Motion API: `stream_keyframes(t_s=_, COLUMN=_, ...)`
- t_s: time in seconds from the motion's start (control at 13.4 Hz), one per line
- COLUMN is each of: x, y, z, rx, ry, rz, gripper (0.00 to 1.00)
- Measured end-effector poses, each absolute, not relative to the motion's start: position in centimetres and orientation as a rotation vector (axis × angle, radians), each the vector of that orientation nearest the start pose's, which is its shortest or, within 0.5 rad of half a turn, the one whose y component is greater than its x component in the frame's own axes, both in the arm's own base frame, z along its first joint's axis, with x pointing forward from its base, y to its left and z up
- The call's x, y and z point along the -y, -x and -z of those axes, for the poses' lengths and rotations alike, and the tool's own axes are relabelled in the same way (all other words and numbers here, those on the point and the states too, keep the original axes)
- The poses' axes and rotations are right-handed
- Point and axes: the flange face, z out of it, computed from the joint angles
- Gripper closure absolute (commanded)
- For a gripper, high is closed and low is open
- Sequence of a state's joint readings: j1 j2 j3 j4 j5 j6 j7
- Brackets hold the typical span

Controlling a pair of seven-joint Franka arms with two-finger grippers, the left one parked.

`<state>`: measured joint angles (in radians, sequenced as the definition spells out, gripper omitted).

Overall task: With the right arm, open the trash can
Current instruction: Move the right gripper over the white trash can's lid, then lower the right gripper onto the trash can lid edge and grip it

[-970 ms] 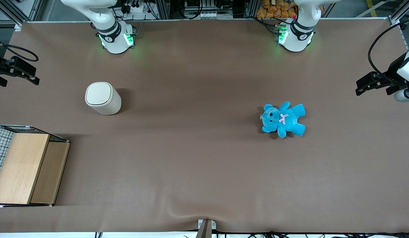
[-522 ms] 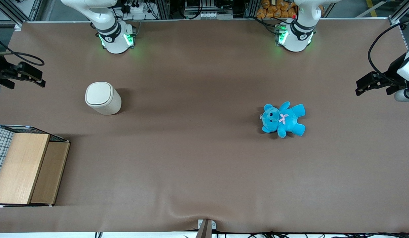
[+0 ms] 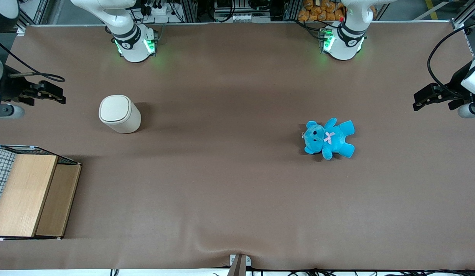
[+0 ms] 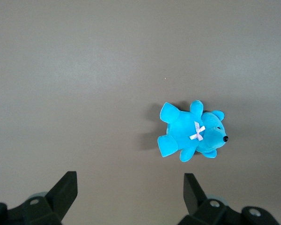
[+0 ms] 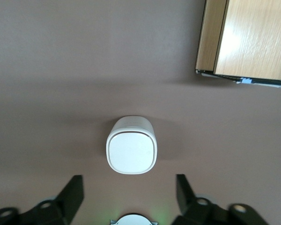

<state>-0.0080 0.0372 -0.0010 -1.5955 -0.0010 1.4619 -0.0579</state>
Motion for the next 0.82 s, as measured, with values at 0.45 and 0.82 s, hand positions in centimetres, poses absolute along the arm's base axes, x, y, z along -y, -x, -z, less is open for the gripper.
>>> stream_keyframes(t_s=0.45, x=2.4, y=-53.4, z=-50.7, rx=0.022, ry=3.106, rz=-0.389, gripper=0.97)
stream_keyframes(t_s=0.82, x=2.5, y=-50.8, z=-46.6, rx=0.016, ry=3.08, rz=-0.521, gripper=1.0)
